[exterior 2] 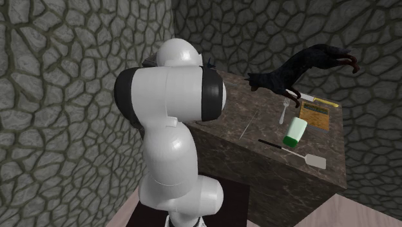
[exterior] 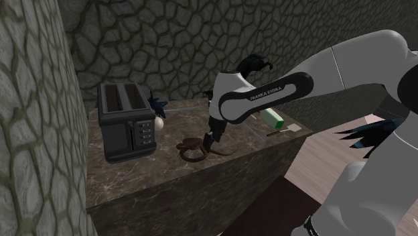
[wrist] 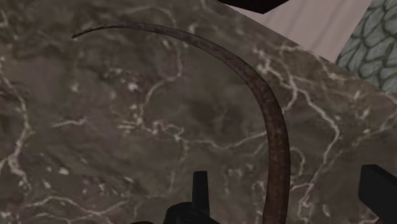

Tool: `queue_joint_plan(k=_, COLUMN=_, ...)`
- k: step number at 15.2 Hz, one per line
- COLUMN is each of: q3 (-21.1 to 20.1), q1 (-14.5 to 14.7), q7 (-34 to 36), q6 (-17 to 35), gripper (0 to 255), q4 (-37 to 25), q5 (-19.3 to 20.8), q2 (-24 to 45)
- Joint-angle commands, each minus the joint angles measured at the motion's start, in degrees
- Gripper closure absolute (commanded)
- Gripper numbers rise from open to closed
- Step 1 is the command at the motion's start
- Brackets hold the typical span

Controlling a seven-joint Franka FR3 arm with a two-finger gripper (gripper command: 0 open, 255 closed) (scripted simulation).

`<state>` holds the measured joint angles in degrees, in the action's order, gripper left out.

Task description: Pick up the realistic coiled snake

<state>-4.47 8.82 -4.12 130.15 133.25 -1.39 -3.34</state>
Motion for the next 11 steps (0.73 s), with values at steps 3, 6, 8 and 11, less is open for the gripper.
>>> queue_joint_plan(k=3, q3=-0.15, q1=0.18, q7=0.0, q6=1.65, gripper=255, q4=0.92, q5=-0.01, q2=1.3)
queue_joint_plan(k=6, q3=-0.1, q1=0.13, q7=-0.09, q6=1.66, gripper=255, q4=0.62, q5=0.02, q2=1.6)
queue_joint_plan(k=8, q3=-0.11, q1=0.13, q7=-0.07, q6=1.67, gripper=255, q4=0.64, q5=0.02, q2=1.6)
queue_joint_plan(k=11, q3=-0.15, q1=0.17, q7=-0.01, q6=1.62, gripper=255, q4=0.67, q5=0.01, q2=1.5)
